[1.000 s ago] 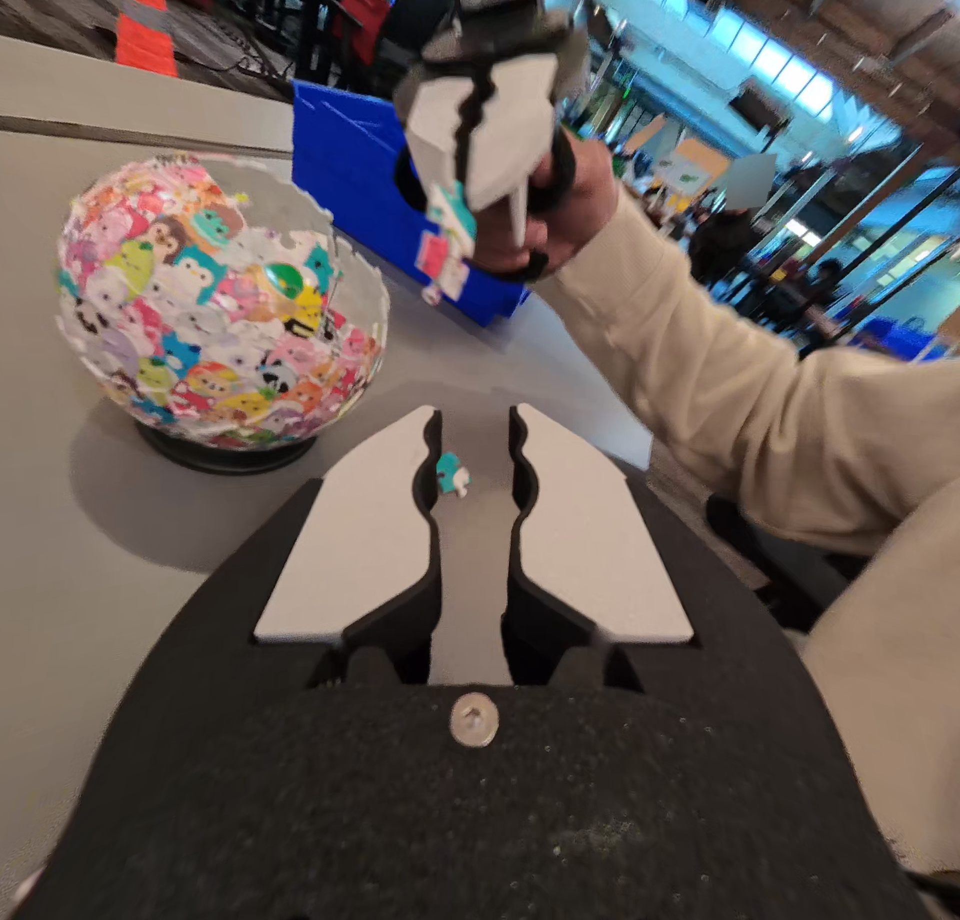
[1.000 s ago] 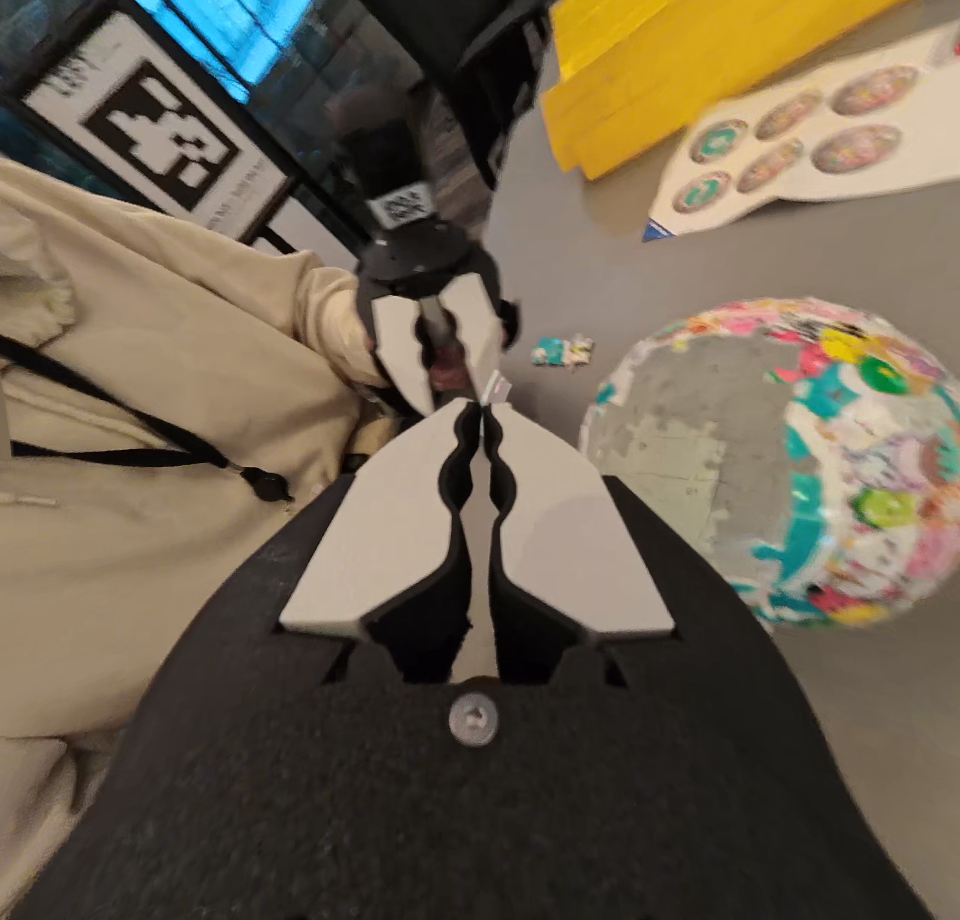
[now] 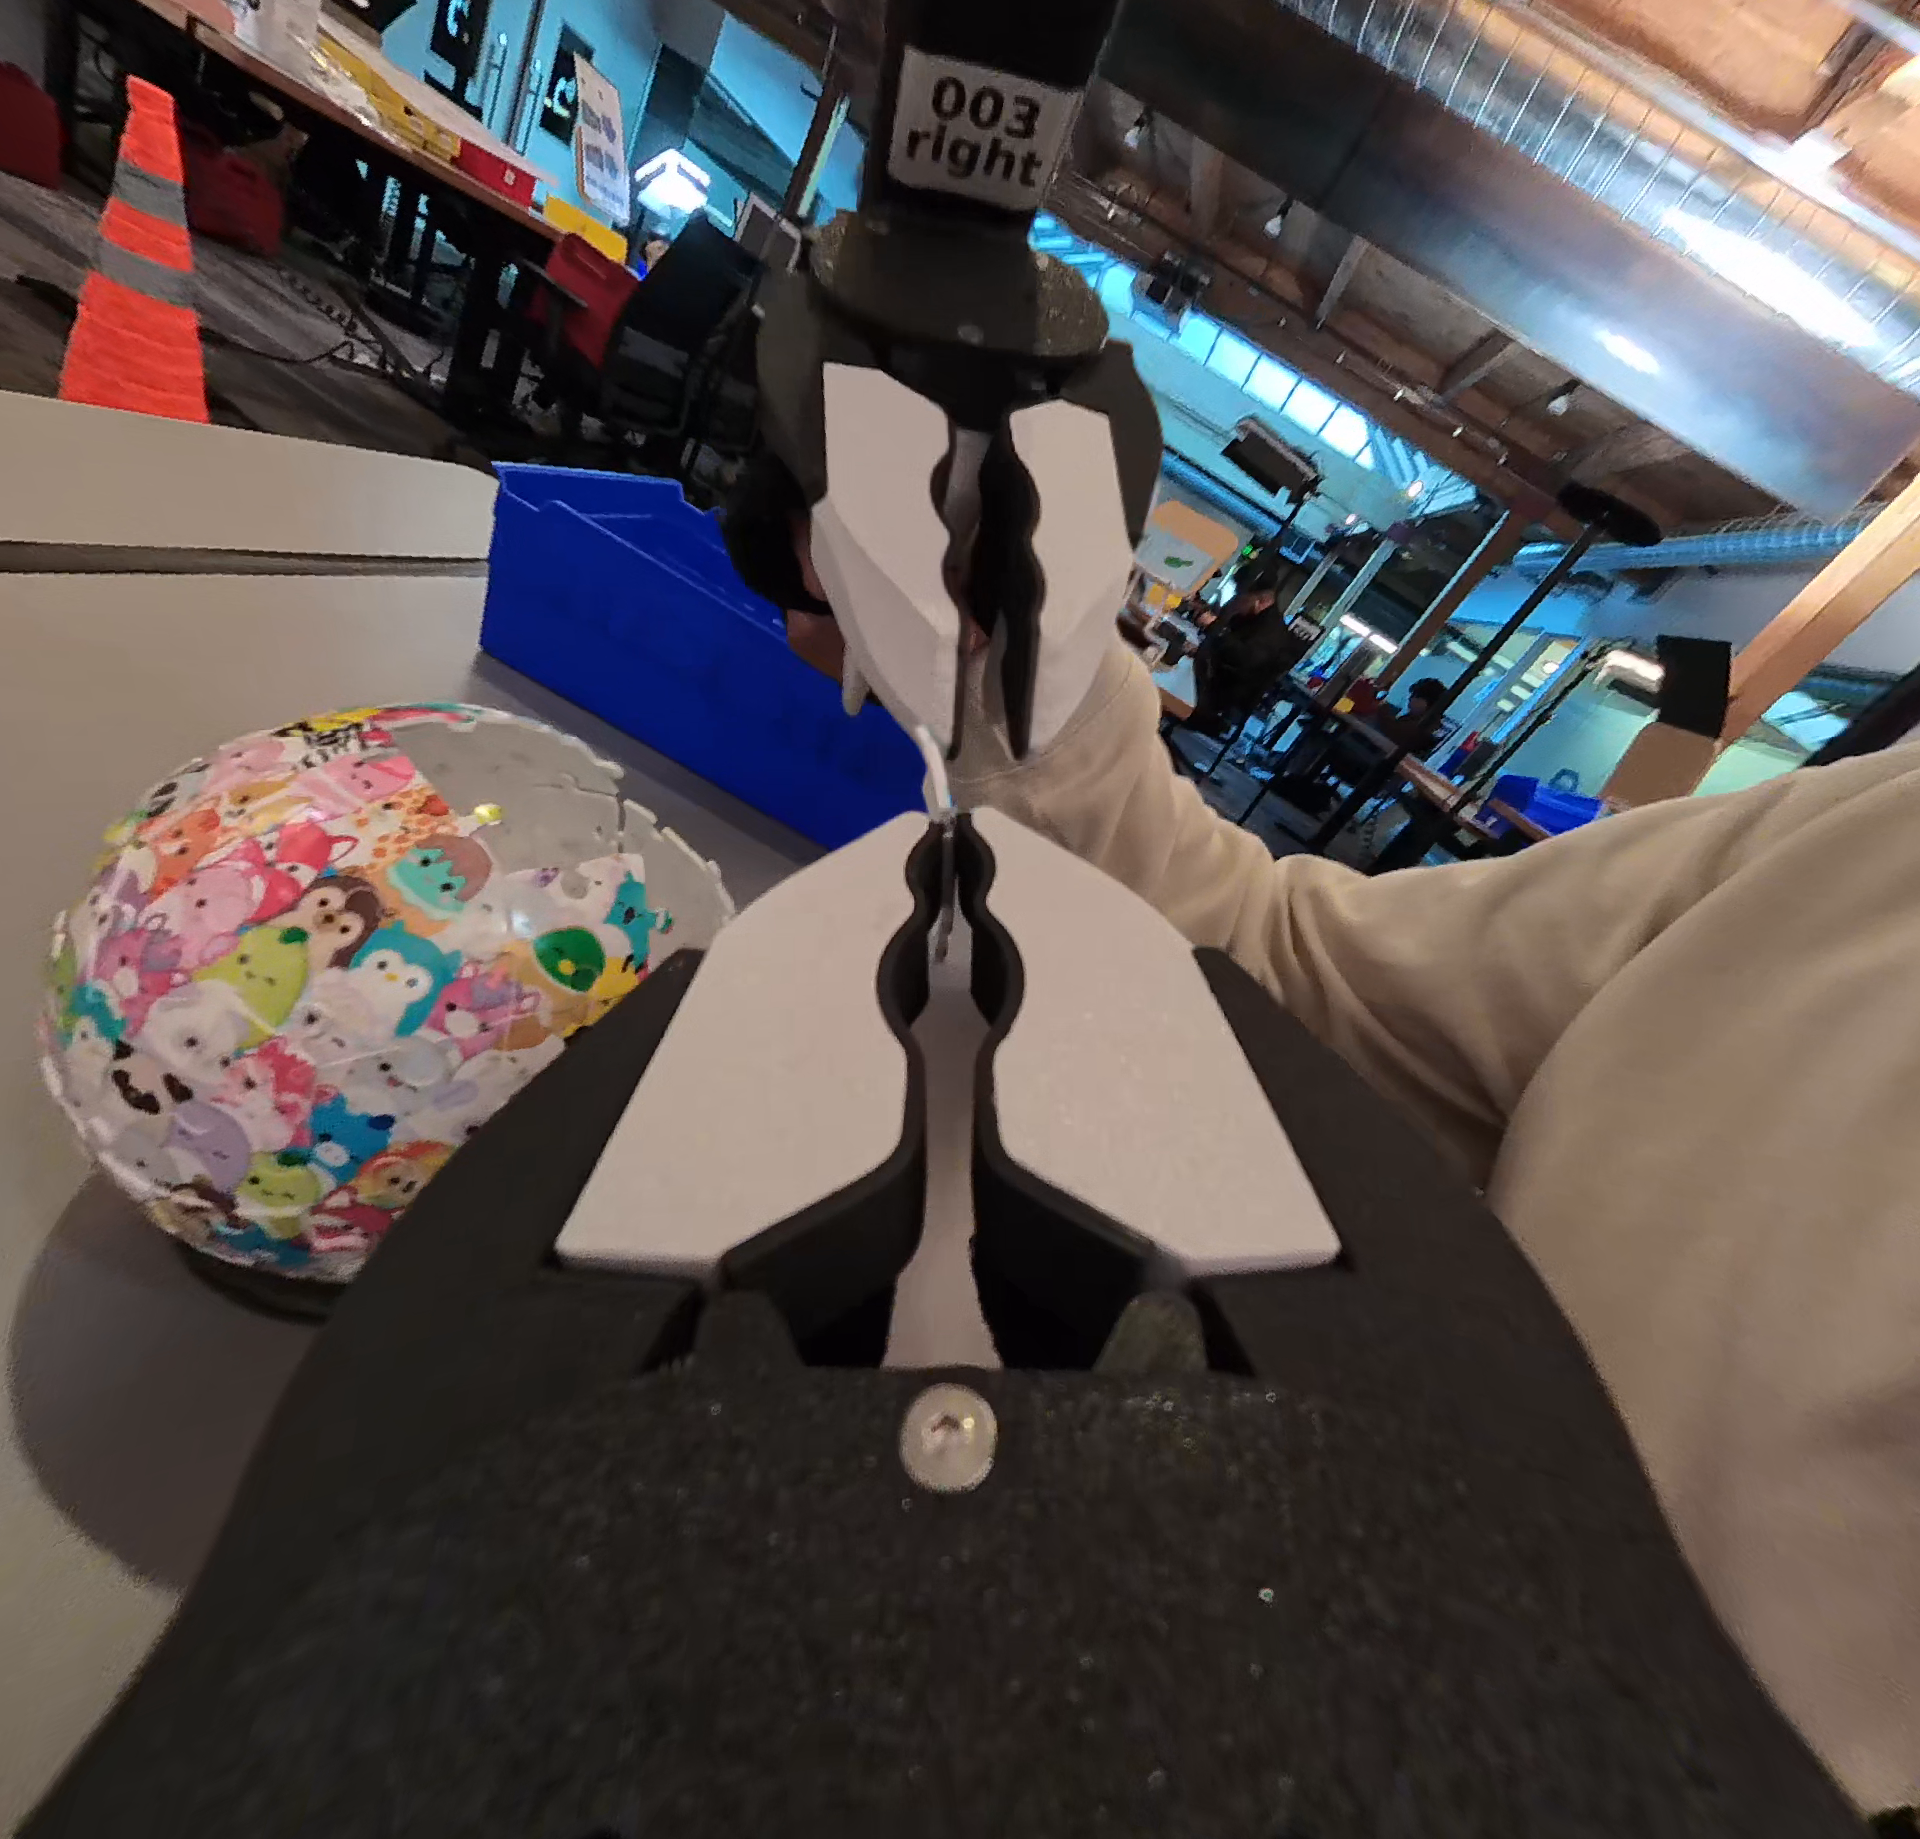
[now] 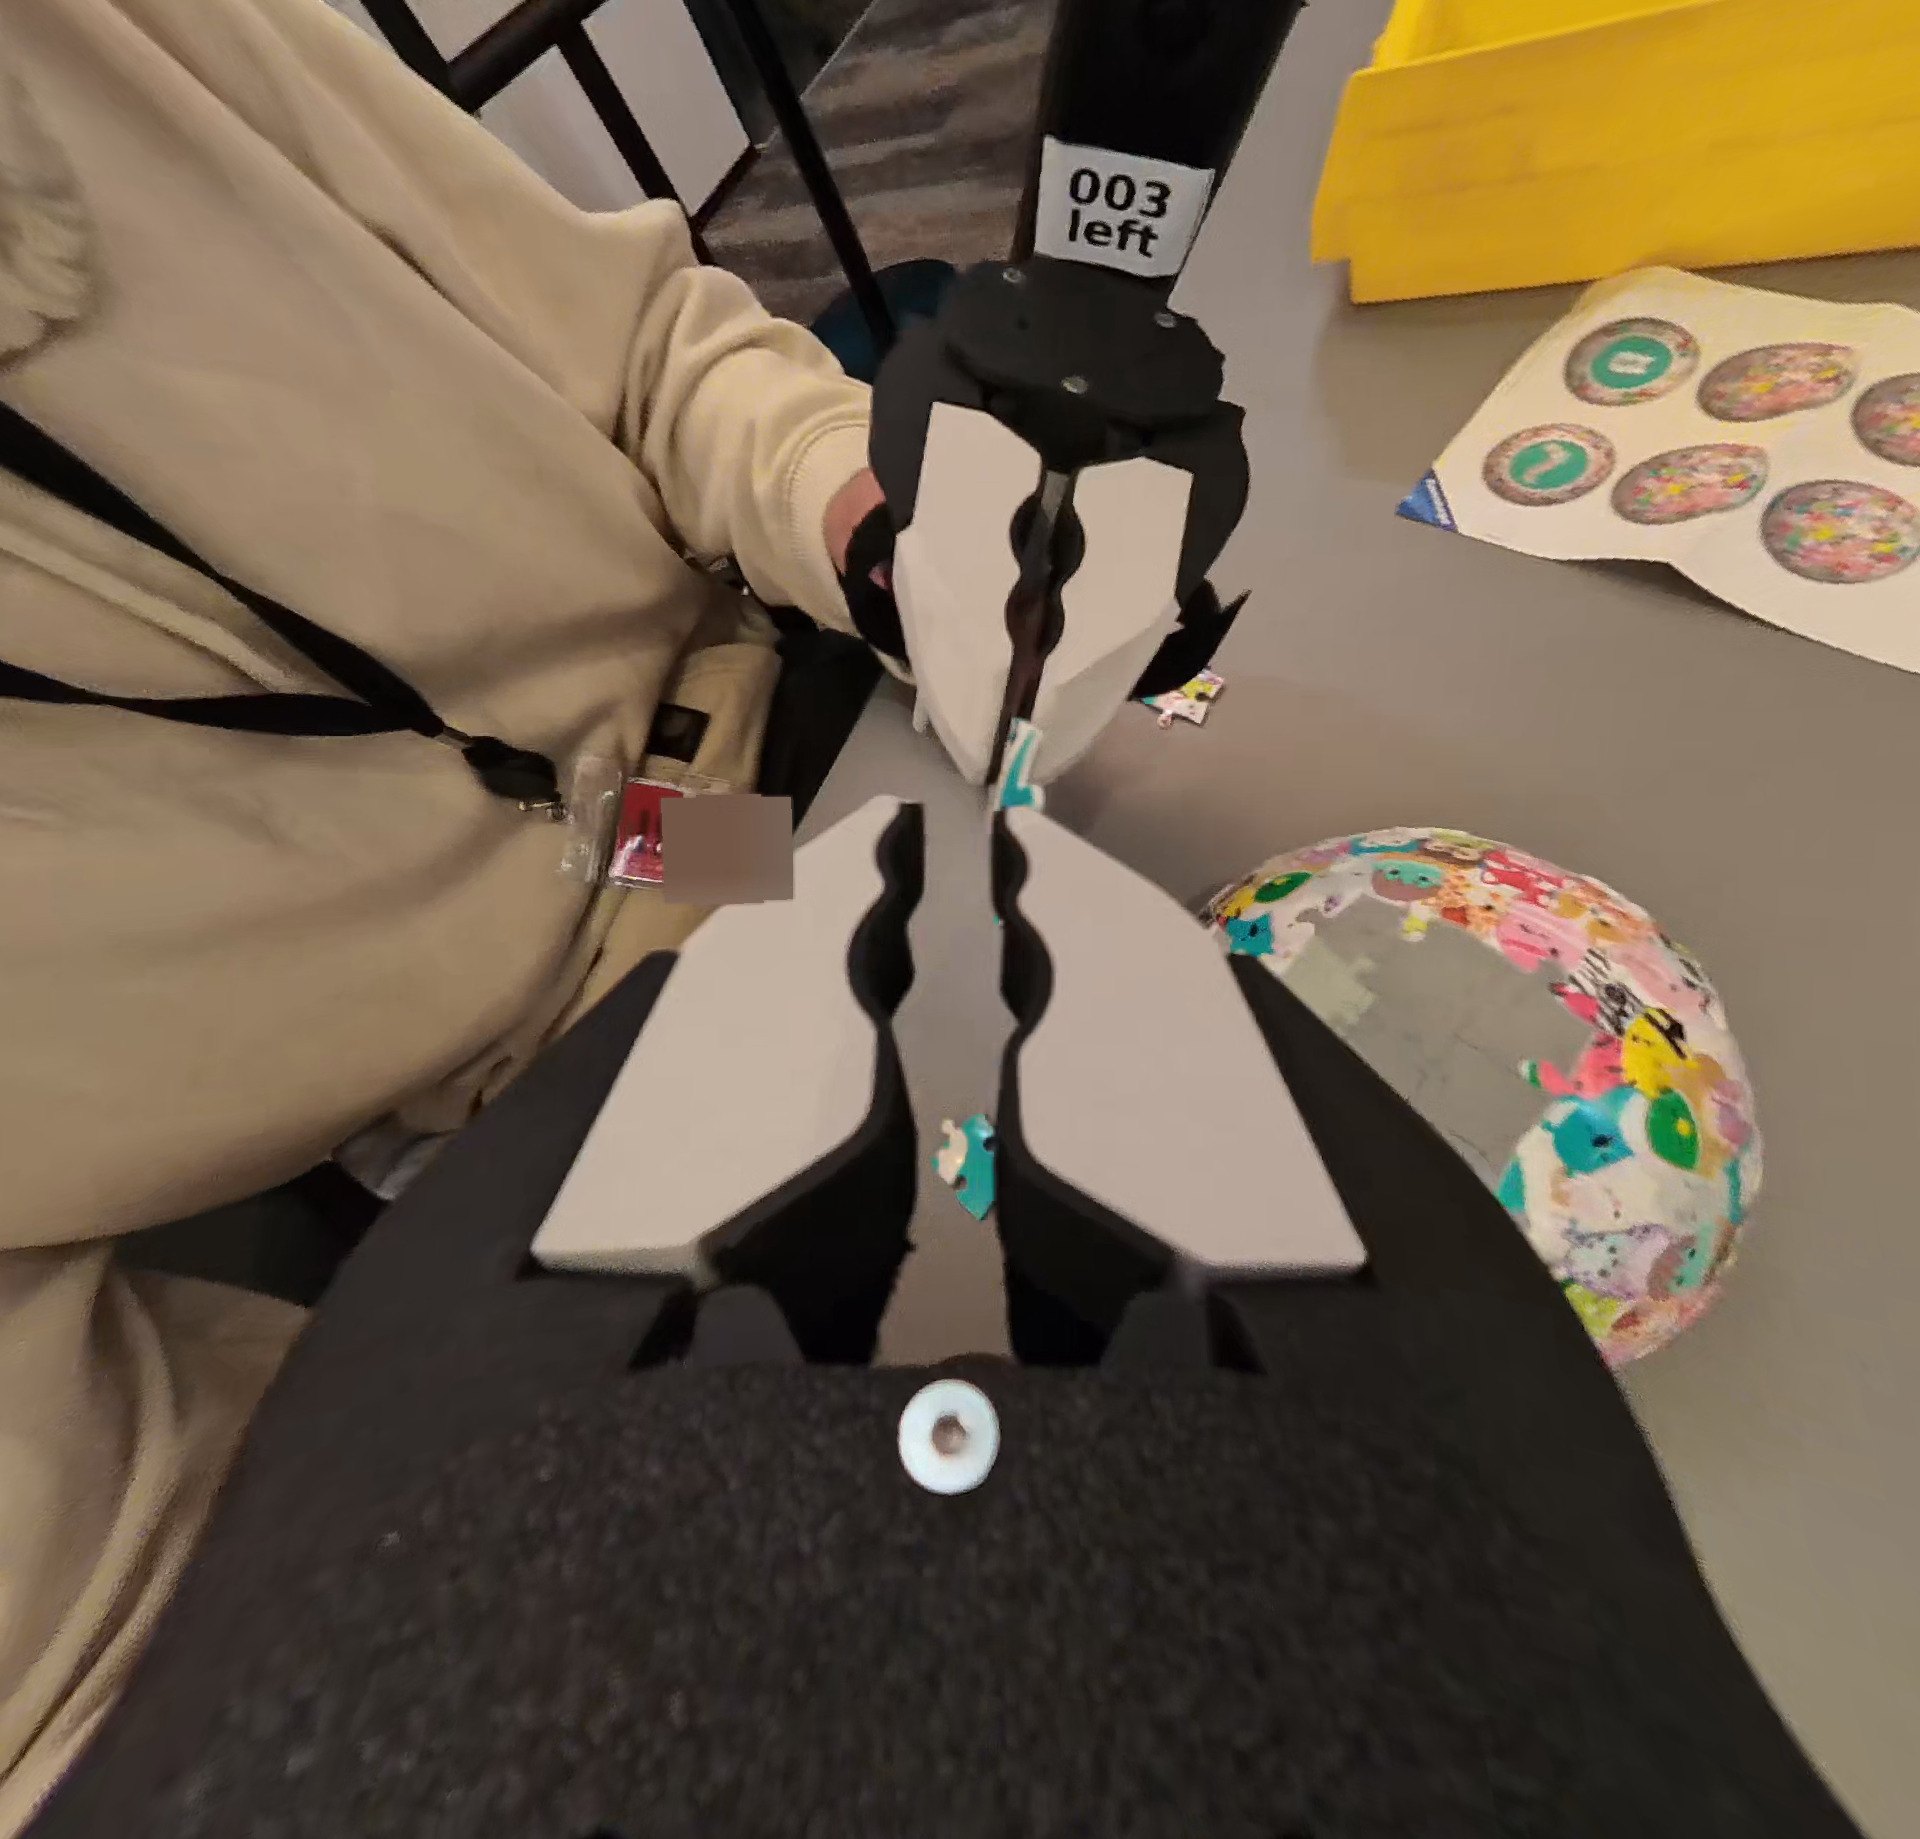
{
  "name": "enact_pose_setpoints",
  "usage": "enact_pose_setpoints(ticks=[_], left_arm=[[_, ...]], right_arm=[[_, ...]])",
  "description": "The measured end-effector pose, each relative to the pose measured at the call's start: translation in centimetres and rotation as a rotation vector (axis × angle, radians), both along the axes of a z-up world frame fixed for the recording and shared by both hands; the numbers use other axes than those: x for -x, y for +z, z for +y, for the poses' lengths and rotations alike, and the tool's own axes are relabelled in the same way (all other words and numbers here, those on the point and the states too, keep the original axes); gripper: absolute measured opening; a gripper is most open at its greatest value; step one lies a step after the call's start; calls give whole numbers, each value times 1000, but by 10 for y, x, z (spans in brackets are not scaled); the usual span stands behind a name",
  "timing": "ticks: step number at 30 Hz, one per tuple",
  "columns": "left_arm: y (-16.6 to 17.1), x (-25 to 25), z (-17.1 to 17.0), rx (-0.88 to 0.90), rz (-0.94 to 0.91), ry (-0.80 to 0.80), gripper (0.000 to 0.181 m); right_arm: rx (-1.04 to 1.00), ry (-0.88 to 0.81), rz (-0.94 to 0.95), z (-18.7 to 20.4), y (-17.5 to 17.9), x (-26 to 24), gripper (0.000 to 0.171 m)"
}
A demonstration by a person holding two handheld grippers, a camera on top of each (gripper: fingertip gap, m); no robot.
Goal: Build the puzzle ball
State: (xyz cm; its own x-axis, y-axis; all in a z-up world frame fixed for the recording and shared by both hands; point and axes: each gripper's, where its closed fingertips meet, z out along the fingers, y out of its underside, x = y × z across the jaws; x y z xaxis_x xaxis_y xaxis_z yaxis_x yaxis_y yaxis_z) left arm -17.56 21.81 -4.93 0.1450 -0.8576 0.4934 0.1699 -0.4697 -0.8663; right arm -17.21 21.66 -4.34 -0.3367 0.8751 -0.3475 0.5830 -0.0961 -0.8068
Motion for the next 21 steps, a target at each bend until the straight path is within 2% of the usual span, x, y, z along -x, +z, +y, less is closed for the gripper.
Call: enact_pose_setpoints(ticks=[3,5,9,15,17,18,20,21], left_arm=[[-5,-2,0,-34,55,12,1],[-5,-2,-1,-38,49,5,1],[-6,-3,-1,-30,47,-4,2],[-12,-2,3,-23,52,17,2],[-16,4,7,-30,79,49,15],[-18,9,10,-40,91,74,15],[-22,24,13,-73,122,136,0],[-26,29,13,-81,141,155,0]], right_arm=[[-13,-3,-11,7,-3,2,1],[-15,-30,-10,15,-4,3,11],[1,17,-34,9,-10,2,4],[8,6,-66,11,-17,1,3],[5,-18,-81,16,-22,-1,2],[13,-42,-87,19,-25,-4,2],[56,-78,-98,22,-29,-11,2],[87,-86,-112,22,-33,-15,2]])
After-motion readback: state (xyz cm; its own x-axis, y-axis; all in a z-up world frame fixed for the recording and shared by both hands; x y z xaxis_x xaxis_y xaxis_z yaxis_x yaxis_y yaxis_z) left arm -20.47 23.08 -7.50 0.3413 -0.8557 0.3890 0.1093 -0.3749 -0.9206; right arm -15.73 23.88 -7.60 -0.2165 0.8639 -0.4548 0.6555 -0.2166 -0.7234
